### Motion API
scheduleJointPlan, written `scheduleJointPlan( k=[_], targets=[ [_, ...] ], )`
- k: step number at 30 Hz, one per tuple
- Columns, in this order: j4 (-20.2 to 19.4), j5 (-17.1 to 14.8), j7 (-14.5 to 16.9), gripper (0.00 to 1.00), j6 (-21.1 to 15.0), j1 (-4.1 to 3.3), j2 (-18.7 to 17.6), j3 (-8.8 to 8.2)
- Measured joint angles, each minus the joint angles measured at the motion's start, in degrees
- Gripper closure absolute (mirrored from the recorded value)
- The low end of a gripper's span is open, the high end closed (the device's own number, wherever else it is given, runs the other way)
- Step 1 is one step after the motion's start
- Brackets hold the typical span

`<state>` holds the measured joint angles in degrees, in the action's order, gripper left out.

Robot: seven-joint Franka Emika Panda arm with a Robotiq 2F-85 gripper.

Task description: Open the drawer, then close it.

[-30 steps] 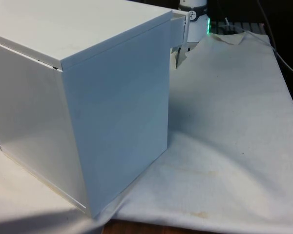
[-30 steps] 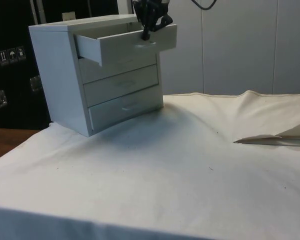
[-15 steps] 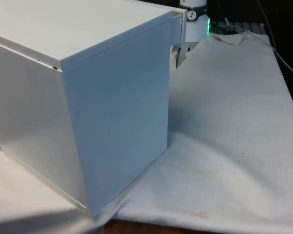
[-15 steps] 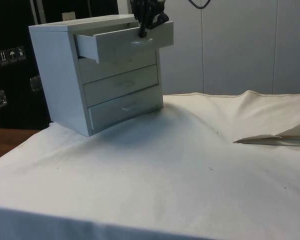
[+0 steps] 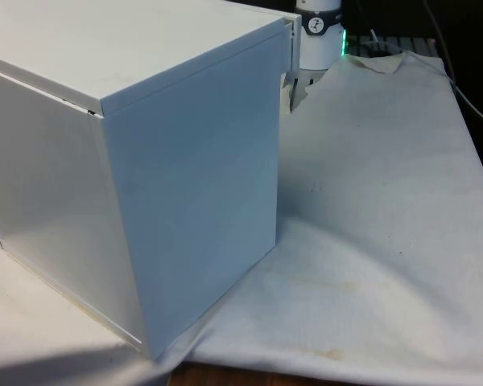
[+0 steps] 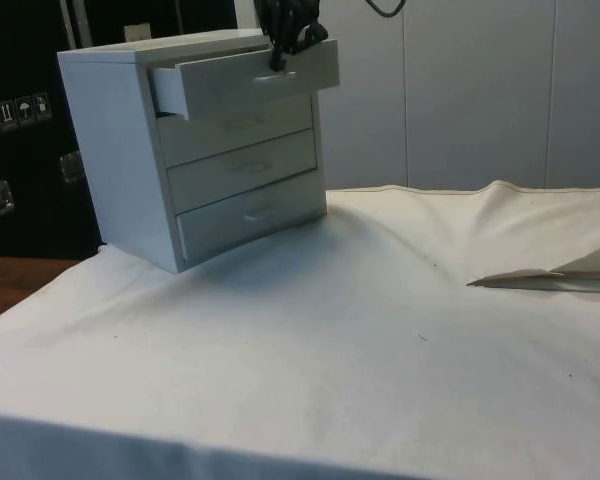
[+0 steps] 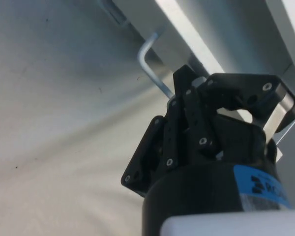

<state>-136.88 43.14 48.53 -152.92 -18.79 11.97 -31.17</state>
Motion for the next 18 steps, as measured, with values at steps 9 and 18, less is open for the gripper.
scheduleJointPlan(
  k=[9,18],
  targets=[
    [1.8,0.0,-0.7,1.00,-0.1,0.00,-1.7,-0.34],
    [4.2,0.0,-1.7,1.00,-0.3,0.00,-4.4,-0.63]
  ],
)
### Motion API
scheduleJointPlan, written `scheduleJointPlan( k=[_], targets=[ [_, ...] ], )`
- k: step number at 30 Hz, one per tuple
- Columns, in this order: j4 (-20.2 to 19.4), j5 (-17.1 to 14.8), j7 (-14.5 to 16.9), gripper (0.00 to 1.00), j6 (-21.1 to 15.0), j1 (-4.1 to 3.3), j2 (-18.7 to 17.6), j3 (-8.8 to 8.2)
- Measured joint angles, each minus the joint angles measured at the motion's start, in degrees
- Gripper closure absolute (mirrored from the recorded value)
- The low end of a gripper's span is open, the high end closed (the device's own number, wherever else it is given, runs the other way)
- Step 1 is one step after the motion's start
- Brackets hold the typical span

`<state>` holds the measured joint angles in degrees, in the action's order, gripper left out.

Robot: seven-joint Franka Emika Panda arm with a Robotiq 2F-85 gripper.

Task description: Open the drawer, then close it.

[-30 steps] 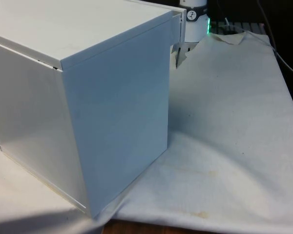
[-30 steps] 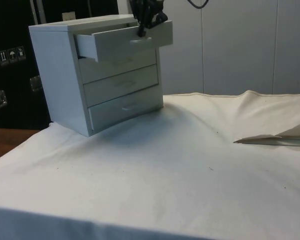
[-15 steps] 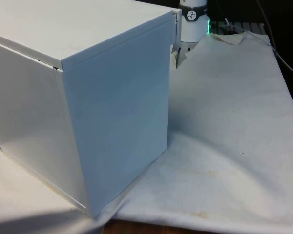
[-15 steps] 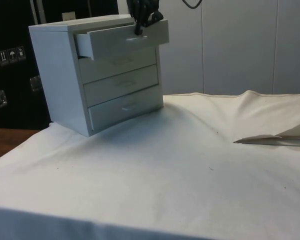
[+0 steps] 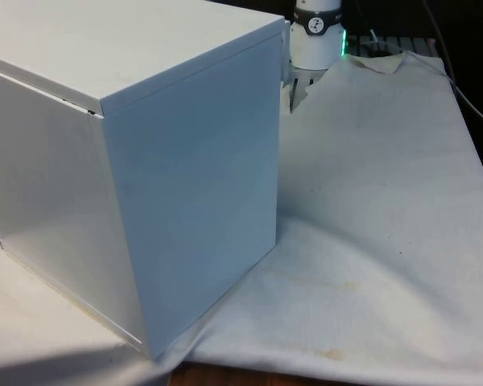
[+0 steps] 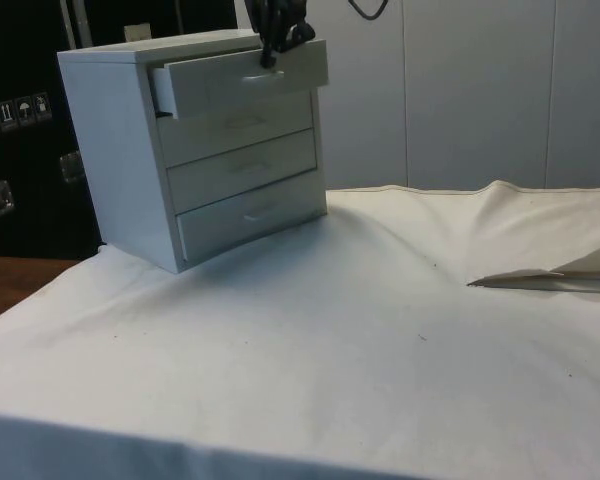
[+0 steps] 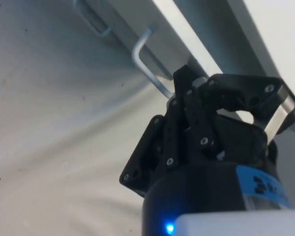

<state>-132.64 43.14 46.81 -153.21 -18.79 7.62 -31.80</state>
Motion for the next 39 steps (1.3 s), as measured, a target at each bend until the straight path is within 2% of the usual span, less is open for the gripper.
scheduleJointPlan(
  k=[22,39],
  targets=[
    [6.4,0.0,-3.6,1.00,-1.3,0.00,-7.7,-0.80],
    [7.6,0.0,-4.5,1.00,-1.3,-0.23,-8.7,-0.69]
  ],
)
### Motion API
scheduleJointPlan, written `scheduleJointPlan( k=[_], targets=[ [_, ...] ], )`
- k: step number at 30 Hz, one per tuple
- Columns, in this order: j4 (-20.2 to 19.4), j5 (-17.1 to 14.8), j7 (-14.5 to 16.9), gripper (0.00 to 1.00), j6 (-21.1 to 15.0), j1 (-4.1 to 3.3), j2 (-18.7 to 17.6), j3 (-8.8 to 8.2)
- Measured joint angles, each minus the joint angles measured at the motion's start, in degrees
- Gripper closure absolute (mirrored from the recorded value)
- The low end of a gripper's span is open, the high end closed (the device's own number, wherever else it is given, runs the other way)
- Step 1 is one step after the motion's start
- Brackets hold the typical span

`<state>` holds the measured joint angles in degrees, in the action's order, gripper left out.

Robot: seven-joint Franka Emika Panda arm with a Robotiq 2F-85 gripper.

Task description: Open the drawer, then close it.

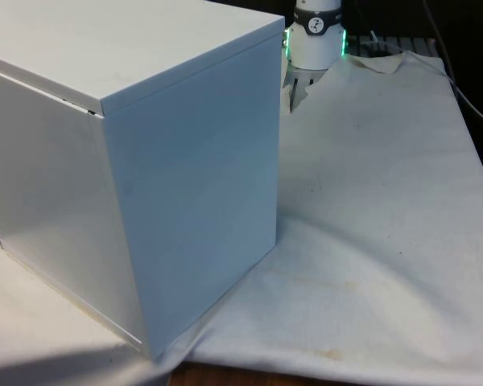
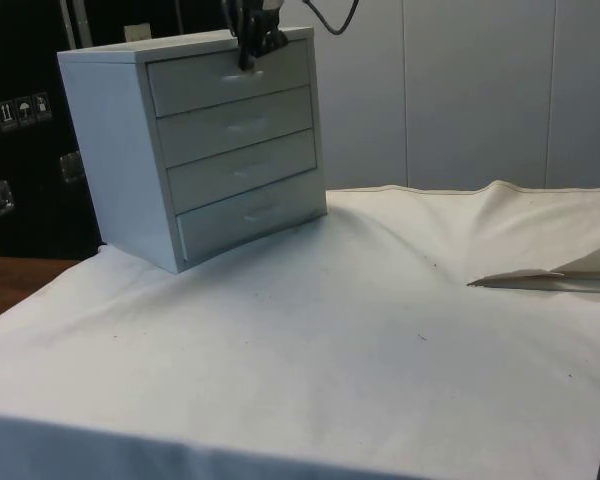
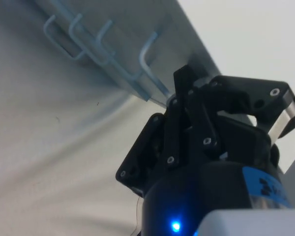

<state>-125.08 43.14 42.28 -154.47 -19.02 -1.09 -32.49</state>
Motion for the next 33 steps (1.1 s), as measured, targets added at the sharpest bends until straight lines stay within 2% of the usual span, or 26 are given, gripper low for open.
scheduleJointPlan(
  k=[17,33],
  targets=[
    [0.3,0.0,-0.2,1.00,0.2,-0.34,-0.4,0.17],
    [-3.2,0.1,-0.3,1.00,0.4,-0.80,3.1,0.86]
  ],
)
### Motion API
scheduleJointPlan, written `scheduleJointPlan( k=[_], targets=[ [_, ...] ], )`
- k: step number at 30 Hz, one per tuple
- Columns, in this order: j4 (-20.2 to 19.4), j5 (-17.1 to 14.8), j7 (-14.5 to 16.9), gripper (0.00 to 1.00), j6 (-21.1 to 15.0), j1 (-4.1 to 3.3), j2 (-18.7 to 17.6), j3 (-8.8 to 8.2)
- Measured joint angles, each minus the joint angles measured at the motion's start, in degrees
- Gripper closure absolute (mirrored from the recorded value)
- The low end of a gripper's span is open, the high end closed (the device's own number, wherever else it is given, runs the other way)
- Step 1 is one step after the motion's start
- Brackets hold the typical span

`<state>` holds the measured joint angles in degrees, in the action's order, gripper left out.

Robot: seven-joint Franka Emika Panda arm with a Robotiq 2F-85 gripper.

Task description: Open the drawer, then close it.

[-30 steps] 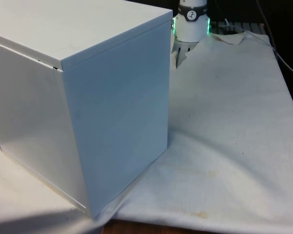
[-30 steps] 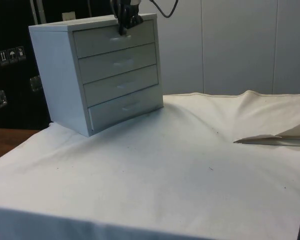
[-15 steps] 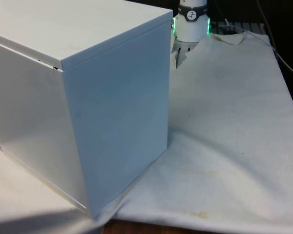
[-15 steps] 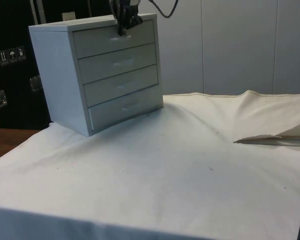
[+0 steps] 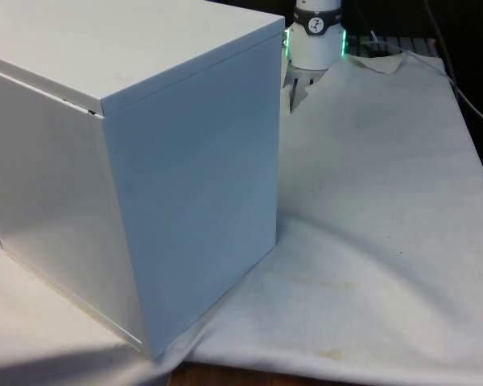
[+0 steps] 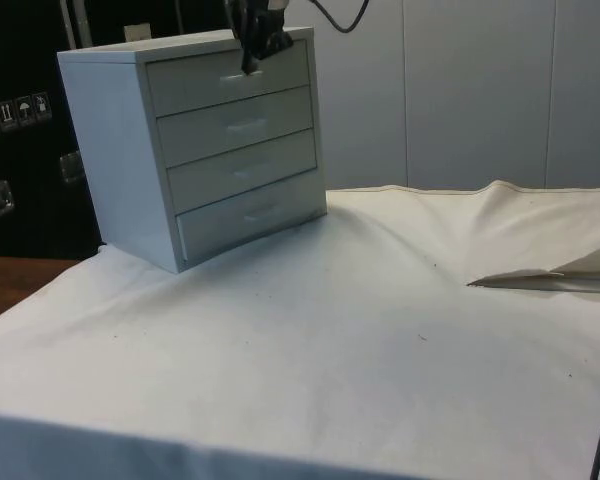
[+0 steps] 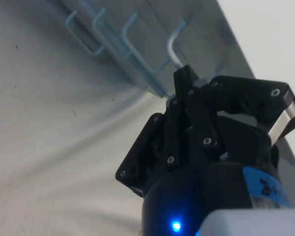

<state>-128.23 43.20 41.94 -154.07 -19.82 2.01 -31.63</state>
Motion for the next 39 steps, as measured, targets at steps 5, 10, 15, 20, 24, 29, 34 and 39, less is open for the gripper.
scheduleJointPlan(
  k=[5,10,15,20,24,29,34,39],
  targets=[
    [-1.2,0.1,0.0,1.00,0.1,0.00,1.2,0.34],
    [-2.7,0.3,0.0,1.00,0.1,0.00,2.8,0.63],
    [-4.8,1.5,-0.6,1.00,0.4,0.00,5.2,1.15],
    [-6.0,2.9,-1.7,1.00,0.9,0.00,6.6,1.55],
    [-7.2,3.7,-2.3,1.00,1.2,0.00,8.1,2.01],
    [-8.8,4.8,-3.2,1.00,1.7,0.00,10.0,2.64],
    [-9.3,5.1,-3.6,1.00,2.4,0.06,11.0,3.04],
    [-9.3,5.1,-3.6,1.00,2.4,0.06,10.9,2.86]
  ],
)
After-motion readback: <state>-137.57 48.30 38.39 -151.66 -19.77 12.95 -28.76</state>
